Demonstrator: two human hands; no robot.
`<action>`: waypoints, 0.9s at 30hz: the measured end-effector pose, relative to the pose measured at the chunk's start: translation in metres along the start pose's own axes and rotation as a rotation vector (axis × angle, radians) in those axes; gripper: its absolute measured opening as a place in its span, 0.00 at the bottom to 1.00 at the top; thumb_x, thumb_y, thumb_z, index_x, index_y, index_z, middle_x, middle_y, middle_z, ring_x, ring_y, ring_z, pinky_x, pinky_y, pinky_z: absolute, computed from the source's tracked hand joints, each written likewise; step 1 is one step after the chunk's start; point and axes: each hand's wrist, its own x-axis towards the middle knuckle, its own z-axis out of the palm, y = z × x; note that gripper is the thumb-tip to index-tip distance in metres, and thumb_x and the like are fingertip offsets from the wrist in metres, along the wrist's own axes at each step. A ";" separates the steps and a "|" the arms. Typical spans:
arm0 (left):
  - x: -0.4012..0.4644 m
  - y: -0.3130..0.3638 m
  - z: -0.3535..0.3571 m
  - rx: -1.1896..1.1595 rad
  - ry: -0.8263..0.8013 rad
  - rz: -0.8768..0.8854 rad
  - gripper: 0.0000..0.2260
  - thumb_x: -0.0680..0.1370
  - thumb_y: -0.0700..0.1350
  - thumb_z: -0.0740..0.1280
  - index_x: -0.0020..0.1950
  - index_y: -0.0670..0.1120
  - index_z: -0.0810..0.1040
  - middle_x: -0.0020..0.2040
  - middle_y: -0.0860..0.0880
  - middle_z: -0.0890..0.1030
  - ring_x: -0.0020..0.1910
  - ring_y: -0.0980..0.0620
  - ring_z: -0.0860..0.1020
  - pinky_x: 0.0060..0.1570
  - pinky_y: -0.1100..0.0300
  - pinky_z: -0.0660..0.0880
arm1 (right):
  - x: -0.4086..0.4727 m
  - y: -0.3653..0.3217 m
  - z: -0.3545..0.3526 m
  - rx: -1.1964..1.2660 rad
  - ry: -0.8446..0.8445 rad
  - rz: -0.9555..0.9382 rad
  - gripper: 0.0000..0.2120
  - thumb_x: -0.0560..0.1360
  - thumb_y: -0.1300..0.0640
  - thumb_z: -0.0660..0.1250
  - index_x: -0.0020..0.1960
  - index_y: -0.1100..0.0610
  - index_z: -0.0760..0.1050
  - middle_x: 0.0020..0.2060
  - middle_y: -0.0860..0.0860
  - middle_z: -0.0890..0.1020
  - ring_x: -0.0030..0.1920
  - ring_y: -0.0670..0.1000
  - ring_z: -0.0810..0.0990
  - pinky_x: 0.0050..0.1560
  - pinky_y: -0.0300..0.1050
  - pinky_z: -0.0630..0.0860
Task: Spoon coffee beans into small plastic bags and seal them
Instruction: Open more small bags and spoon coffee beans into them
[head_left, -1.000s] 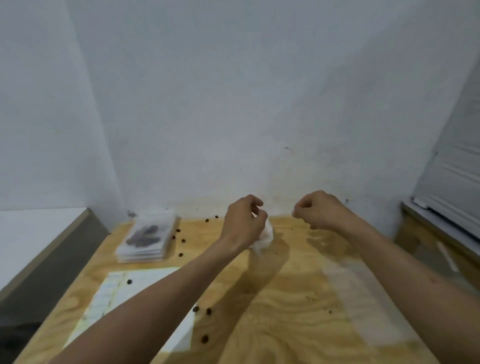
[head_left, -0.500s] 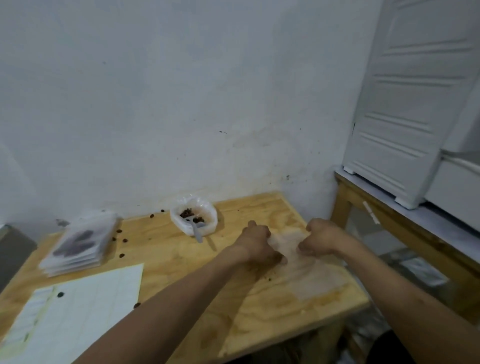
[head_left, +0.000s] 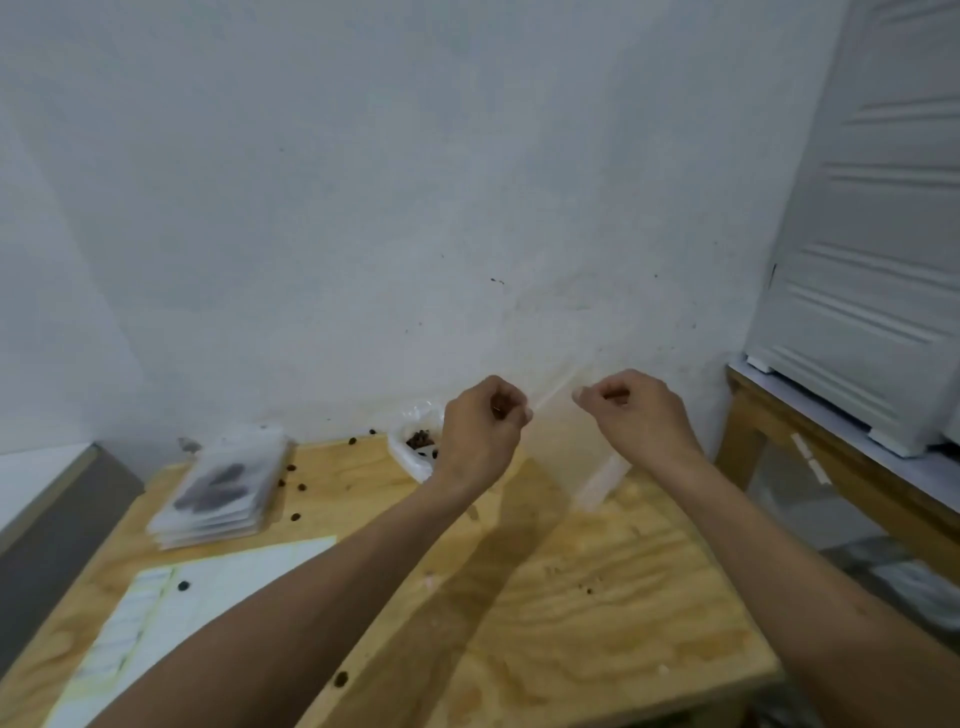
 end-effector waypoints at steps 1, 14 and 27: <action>0.003 0.004 -0.008 -0.005 0.051 0.042 0.04 0.79 0.38 0.70 0.45 0.45 0.80 0.39 0.52 0.82 0.37 0.57 0.79 0.39 0.65 0.77 | 0.000 -0.015 0.004 0.060 -0.017 -0.018 0.23 0.77 0.37 0.68 0.45 0.59 0.83 0.41 0.52 0.86 0.46 0.54 0.85 0.47 0.50 0.79; 0.000 -0.022 -0.070 -0.168 0.094 -0.057 0.11 0.75 0.54 0.77 0.50 0.49 0.82 0.45 0.53 0.85 0.45 0.60 0.82 0.39 0.64 0.80 | 0.018 -0.087 0.066 0.349 -0.201 -0.098 0.15 0.75 0.51 0.71 0.33 0.58 0.84 0.31 0.51 0.87 0.35 0.49 0.87 0.55 0.59 0.83; 0.002 -0.039 -0.104 -0.501 0.098 -0.310 0.08 0.78 0.39 0.72 0.45 0.34 0.85 0.42 0.31 0.83 0.38 0.47 0.84 0.45 0.53 0.84 | 0.013 -0.094 0.100 0.376 -0.362 -0.238 0.14 0.82 0.54 0.67 0.45 0.63 0.82 0.38 0.53 0.88 0.42 0.53 0.88 0.57 0.57 0.83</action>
